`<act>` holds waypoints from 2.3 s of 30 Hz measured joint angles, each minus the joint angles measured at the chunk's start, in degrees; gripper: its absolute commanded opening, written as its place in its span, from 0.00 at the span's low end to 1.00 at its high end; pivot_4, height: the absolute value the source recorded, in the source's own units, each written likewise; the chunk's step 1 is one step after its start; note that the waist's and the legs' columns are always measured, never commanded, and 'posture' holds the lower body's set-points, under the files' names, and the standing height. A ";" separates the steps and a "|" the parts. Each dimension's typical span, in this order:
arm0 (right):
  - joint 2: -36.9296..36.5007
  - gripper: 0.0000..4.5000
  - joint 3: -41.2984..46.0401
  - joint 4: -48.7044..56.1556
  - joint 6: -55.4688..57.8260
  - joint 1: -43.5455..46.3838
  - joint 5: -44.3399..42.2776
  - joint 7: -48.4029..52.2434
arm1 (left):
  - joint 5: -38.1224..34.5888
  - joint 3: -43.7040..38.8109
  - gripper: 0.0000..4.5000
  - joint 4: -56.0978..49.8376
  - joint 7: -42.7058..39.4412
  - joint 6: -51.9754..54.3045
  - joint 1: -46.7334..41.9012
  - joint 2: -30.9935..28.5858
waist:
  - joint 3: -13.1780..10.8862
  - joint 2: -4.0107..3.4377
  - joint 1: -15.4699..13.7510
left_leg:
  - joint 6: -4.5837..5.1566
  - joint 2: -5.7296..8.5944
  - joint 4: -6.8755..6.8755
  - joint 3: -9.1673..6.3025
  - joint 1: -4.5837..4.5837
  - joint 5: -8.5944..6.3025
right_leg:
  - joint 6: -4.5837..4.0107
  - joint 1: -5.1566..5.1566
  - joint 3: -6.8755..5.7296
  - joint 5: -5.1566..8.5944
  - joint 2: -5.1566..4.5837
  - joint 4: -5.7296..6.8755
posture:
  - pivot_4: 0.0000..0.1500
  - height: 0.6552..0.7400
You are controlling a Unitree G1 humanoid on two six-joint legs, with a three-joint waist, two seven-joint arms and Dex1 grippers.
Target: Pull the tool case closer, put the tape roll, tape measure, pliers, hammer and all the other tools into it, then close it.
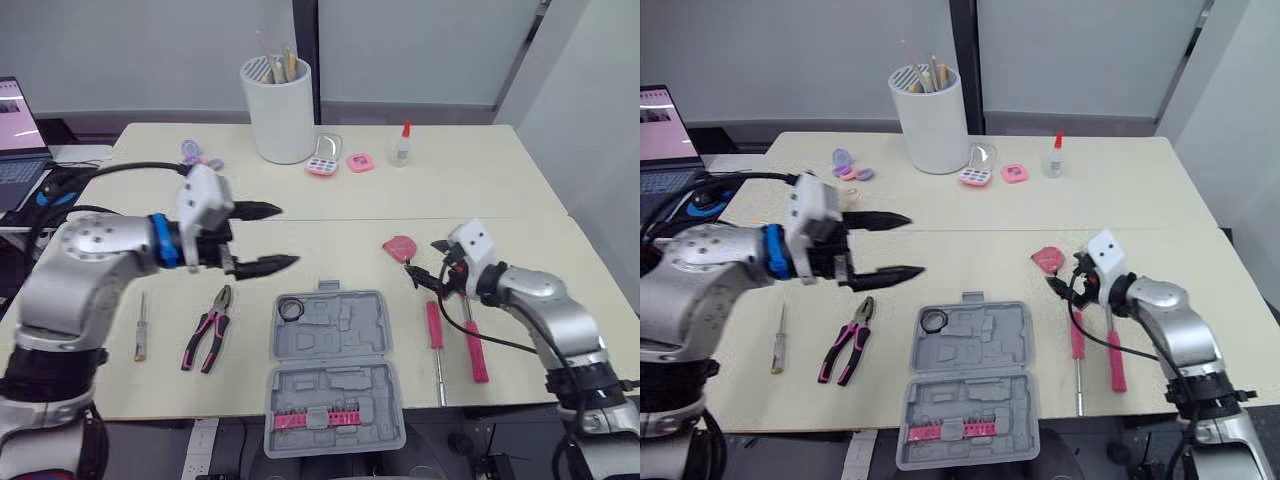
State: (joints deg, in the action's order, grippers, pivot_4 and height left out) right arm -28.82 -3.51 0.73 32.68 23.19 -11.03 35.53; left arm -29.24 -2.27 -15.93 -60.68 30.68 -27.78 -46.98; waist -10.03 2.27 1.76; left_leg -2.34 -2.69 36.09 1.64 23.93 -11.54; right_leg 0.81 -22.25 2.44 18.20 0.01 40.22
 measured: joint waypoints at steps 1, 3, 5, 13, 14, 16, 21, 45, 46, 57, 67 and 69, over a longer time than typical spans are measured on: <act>1.35 1.00 -0.08 -2.37 -1.01 0.75 1.18 -1.70 | 1.26 0.76 1.00 -0.01 0.93 -1.41 -0.12 1.52 | 0.00 0.00 -0.01 | 0.00 0.01 0.00 -0.01 0.00 0.00 | 0.00 0.00 0.00 0.00 0.00 0.00 | 1.00 1.00; 3.05 1.00 -0.87 -5.34 -2.62 1.21 2.86 -3.29 | 2.71 2.36 1.00 -0.06 1.61 -3.22 0.00 3.23 | 0.00 0.00 -0.01 | 0.00 0.00 0.00 -0.01 0.01 0.00 | 0.00 0.00 -0.02 0.00 0.00 0.01 | 1.00 1.00; 4.71 1.00 -1.47 -8.82 -4.17 1.25 4.29 -4.69 | 4.03 3.77 1.00 -0.20 1.74 -4.78 0.29 3.78 | 0.00 0.00 0.06 | 0.00 0.00 -0.01 0.00 0.00 0.00 | 0.00 0.00 0.00 0.00 0.01 0.00 | 1.00 1.00; 9.00 1.00 -2.31 -18.56 -8.20 3.57 6.94 -7.83 | 5.15 4.73 1.00 -1.00 2.71 -5.48 1.06 5.29 | 0.00 0.00 0.08 | 0.00 0.00 0.00 -0.03 -0.01 0.00 | 0.00 0.00 -0.01 0.00 0.01 0.04 | 1.00 1.00; 9.18 1.00 -2.31 -19.86 -8.70 4.15 7.41 -8.24 | 5.14 4.87 1.00 -1.63 2.72 -5.45 1.31 5.38 | 0.00 0.00 0.08 | 0.00 0.01 0.00 -0.02 -0.01 0.00 | 0.00 0.00 -0.01 0.00 0.00 0.04 | 1.00 1.00; 9.58 1.00 -2.26 -22.14 -9.67 5.06 7.71 -8.61 | 5.24 5.06 1.00 -2.19 2.78 -5.44 1.63 5.45 | 0.00 0.00 0.08 | 0.00 0.01 0.00 -0.02 -0.01 0.00 | 0.00 0.00 -0.01 0.00 -0.01 0.04 | 1.00 1.00; 10.13 0.91 -2.26 -25.44 -10.15 5.38 8.19 -9.40 | 5.57 5.35 1.00 -2.22 3.02 -5.30 2.22 5.50 | 0.00 0.00 0.08 | 0.00 0.00 0.00 -0.03 -0.01 0.00 | 0.00 0.00 -0.01 0.00 0.00 0.04 | 1.00 1.00; 11.43 0.00 -1.77 -29.42 -14.10 7.02 9.50 -9.60 | 6.14 5.85 1.00 -1.80 3.58 -5.01 1.29 5.70 | 0.01 -0.01 0.12 | 0.00 -0.01 0.00 -0.04 -0.05 0.00 | 0.00 0.03 -0.02 0.00 0.01 0.05 | 1.00 1.00; 11.43 0.00 -1.80 -28.40 -13.50 6.52 9.47 -9.20 | 6.13 5.85 1.00 -1.81 3.59 -5.01 1.39 5.70 | 0.00 -0.01 0.12 | 0.00 -0.01 0.00 -0.03 -0.05 0.00 | 0.00 0.03 -0.01 0.00 0.01 0.05 | 1.00 1.00; 5.92 0.00 -3.97 -5.36 4.01 -3.32 4.92 1.18 | 4.01 5.86 1.00 -5.09 1.53 -2.24 5.93 4.30 | 0.00 -0.01 0.02 | 0.01 -0.01 -0.01 -0.07 -0.01 0.00 | 0.01 0.03 -0.05 0.00 -0.01 0.00 | 1.00 1.00; 2.12 0.00 -4.30 13.46 17.05 -15.83 -0.18 1.78 | 2.22 5.95 1.00 -7.71 0.49 0.26 7.44 3.51 | 0.01 -0.01 0.08 | 0.01 -0.01 -0.02 -0.09 -0.02 0.00 | 0.06 0.03 -0.06 0.04 0.02 0.00 | 1.00 1.00; 1.21 0.00 -3.71 15.99 18.63 -17.81 -1.41 1.67 | 1.34 5.96 1.00 -8.92 -0.29 0.98 8.31 3.04 | 0.01 -0.01 0.03 | 0.01 -0.01 -0.03 -0.10 -0.02 0.00 | 0.05 0.04 -0.06 0.04 0.02 -0.01 | 1.00 1.00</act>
State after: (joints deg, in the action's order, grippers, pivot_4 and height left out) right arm -27.61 -7.22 16.71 51.31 5.38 -12.44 37.20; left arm -27.89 3.70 -24.86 -60.97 31.66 -19.47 -43.94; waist -10.02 2.26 1.79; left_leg -2.33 -2.70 36.06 1.54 23.92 -11.54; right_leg 0.87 -22.21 2.38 18.24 0.04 40.21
